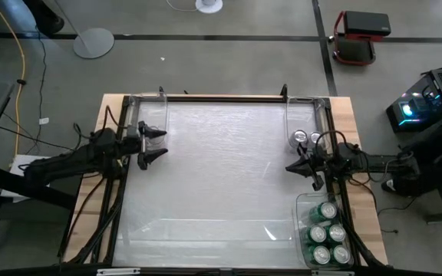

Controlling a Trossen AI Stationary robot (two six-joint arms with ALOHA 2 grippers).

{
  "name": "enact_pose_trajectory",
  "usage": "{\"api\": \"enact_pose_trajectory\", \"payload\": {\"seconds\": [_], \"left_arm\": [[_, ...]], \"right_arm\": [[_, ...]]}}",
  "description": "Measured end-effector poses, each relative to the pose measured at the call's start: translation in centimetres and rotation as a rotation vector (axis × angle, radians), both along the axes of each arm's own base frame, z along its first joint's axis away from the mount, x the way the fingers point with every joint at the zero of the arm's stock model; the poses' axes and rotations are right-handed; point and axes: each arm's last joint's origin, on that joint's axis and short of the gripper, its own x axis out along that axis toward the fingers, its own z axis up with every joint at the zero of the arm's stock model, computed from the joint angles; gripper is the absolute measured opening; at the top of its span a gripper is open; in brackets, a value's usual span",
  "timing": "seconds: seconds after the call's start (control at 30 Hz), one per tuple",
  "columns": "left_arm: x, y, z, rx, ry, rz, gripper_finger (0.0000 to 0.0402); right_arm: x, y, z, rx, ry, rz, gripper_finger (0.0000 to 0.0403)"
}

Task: Sort soda cans
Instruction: Return to Home Position

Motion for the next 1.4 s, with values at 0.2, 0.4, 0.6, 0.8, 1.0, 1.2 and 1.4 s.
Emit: {"api": "enact_pose_trajectory", "payload": {"seconds": [0.2, 0.4, 0.6, 0.8, 1.0, 1.2, 1.4], "left_arm": [[-0.9, -0.4, -0.9, -0.027, -0.065, -0.038, 0.0355], [-0.2, -0.8, -2.4, -0.032, -0.154, -0.091, 0.0355], [-0.1, -1.3, -2.5, 0.011, -0.163, -0.086, 0.0355], [-0.1, -1.7, -2.5, 0.027, -0.159, -0.126, 0.0355], [0.1, -1.6, -4.1, -0.017, 0.013, -0.106, 0.0355], [0.4, -1.6, -4.4, 0.094, 0.069, -0.08, 0.0355], [0.4, -1.2, -4.3, 0.099, 0.067, 0.038, 0.035]], "right_arm": [[0.0, -0.1, -0.1, 0.025, 0.014, -0.038, 0.0], [0.0, -0.1, -0.1, 0.025, 0.015, -0.037, 0.0], [0.0, -0.1, -0.1, 0.023, 0.017, -0.04, 0.0], [0.0, -0.1, -0.1, -0.017, 0.011, -0.042, 0.0], [0.0, -0.1, -0.1, -0.02, 0.01, -0.043, 0.0], [0.0, -0.1, -0.1, -0.014, 0.012, -0.043, 0.0], [0.0, -0.1, -0.1, -0.084, -0.001, -0.047, 0.0]]}}
